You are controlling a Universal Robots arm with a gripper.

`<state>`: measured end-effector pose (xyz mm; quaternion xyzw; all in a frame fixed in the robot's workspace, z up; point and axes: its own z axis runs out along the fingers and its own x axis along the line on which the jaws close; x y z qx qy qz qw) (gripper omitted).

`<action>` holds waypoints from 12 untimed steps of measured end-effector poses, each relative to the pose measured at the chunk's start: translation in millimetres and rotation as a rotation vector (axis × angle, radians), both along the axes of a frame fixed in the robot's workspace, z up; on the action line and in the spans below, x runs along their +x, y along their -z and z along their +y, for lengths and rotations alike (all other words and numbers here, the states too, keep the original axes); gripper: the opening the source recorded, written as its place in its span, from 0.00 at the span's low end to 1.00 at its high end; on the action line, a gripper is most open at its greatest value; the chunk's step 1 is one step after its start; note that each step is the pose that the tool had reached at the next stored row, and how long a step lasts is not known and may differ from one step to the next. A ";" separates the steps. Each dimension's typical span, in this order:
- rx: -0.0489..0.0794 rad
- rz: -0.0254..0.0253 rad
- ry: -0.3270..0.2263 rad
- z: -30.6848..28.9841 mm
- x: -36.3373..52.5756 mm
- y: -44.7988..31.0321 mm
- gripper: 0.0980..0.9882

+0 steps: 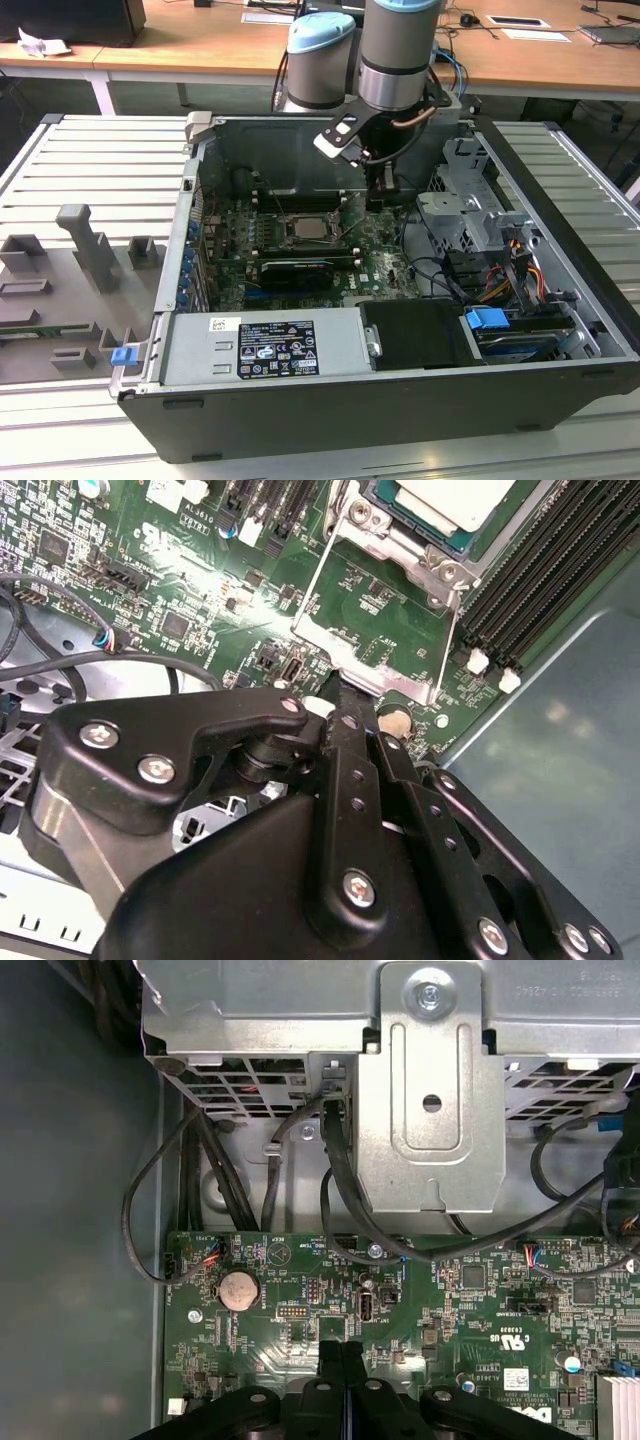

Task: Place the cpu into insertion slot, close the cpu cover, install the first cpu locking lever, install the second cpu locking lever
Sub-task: 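Close the cpu cover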

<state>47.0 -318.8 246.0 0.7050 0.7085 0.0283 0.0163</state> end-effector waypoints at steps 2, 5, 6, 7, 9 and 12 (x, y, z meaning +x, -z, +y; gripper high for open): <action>0.000 0.0000 0.000 0.0 -0.5 0.0 0.01; 0.000 0.0000 0.000 0.0 -1.9 0.0 0.01; 0.000 0.0000 0.000 0.0 -2.4 0.0 0.01; 0.000 0.0000 0.000 0.0 -3.4 0.0 0.01; 0.000 0.0000 0.000 0.0 -5.7 0.0 0.01; 0.000 0.0000 0.000 0.0 -8.1 0.0 0.01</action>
